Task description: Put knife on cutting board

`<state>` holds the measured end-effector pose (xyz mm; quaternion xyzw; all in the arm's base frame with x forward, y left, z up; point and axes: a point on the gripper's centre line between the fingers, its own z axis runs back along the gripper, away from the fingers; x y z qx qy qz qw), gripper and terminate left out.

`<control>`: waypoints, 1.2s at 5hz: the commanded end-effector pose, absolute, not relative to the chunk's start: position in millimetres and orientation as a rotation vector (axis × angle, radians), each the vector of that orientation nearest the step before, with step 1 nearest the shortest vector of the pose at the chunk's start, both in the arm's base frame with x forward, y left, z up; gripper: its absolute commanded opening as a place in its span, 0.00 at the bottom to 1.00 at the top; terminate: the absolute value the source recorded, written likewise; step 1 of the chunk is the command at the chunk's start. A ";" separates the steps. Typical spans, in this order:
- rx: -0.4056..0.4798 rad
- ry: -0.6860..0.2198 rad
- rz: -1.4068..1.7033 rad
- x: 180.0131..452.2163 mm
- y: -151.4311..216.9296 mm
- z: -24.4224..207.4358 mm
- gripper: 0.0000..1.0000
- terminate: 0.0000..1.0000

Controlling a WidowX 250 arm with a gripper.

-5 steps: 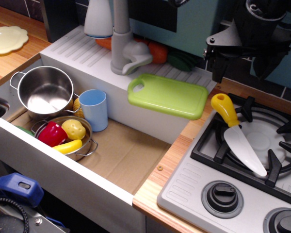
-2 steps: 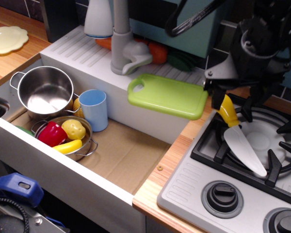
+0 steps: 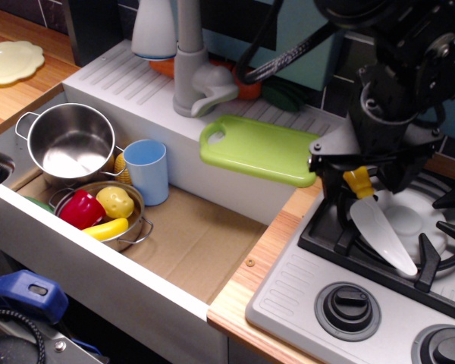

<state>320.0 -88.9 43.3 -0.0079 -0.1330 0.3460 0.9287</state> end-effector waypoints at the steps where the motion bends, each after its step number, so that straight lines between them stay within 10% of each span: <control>1: -0.061 -0.287 0.673 330.4 -78.3 49.4 1.00 0.00; 2: -0.048 -0.283 0.663 340.3 -74.5 55.2 0.00 0.00; 6: 0.065 -0.305 0.538 360.6 -23.8 78.6 0.00 0.00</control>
